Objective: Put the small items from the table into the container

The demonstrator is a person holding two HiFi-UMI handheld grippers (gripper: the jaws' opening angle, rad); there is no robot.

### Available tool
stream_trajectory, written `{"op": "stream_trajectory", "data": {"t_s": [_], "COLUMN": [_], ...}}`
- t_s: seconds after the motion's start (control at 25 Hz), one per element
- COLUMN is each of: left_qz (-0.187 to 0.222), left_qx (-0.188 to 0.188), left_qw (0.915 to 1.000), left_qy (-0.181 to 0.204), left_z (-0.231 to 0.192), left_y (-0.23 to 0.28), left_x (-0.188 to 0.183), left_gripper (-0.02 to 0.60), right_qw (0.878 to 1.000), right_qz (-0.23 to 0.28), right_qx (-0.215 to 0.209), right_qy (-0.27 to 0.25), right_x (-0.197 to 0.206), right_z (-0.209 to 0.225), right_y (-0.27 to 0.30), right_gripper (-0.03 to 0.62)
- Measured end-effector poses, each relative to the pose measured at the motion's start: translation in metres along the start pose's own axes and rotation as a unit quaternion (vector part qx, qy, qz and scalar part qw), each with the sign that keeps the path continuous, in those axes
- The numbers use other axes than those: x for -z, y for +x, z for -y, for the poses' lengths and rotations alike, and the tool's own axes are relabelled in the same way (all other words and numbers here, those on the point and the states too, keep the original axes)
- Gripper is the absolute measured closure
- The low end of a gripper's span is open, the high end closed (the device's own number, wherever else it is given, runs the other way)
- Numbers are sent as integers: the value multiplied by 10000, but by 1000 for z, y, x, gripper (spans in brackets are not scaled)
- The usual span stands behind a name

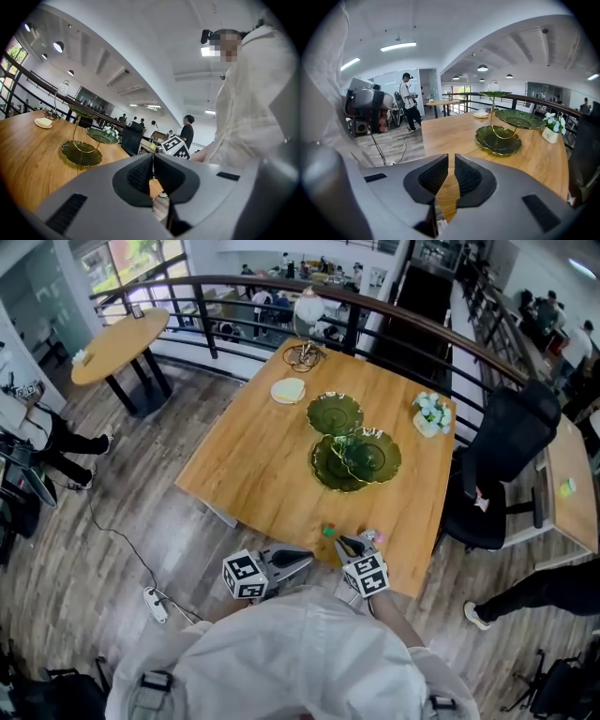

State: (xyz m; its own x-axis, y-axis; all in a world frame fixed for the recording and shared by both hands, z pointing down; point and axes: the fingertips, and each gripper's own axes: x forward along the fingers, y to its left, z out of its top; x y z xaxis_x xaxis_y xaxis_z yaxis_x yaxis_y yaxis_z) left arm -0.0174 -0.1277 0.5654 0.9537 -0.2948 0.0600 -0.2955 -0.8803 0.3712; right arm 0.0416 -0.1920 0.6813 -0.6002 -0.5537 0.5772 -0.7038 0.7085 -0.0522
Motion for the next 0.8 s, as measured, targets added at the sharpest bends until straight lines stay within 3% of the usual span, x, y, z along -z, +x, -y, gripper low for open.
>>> {"op": "stream_trajectory", "data": {"t_s": [0.2, 0.24, 0.32, 0.4, 0.8], "left_qz": [28, 42, 66, 68, 8], "left_qx": [-105, -141, -213, -265, -430], "left_qw": [9999, 9999, 9998, 9996, 9991], "left_qy": [48, 43, 18, 2, -55], "left_z": [-7, -9, -13, -15, -22], "left_y": [1, 0, -3, -6, -12], "left_x": [-4, -4, -5, -5, -5], "left_gripper": [571, 571, 571, 571, 571], "right_qw": [9994, 9994, 9996, 9995, 9979], "right_qz": [45, -5, -106, -223, -586], "right_qx": [-112, -150, -197, -198, -193], "right_qy": [-316, -309, -173, -80, 204], "right_x": [-9, -7, -1, 8, 32], "right_z": [11, 12, 14, 16, 31], "right_y": [21, 26, 35, 42, 77], "right_gripper": [559, 535, 400, 367, 346]}}
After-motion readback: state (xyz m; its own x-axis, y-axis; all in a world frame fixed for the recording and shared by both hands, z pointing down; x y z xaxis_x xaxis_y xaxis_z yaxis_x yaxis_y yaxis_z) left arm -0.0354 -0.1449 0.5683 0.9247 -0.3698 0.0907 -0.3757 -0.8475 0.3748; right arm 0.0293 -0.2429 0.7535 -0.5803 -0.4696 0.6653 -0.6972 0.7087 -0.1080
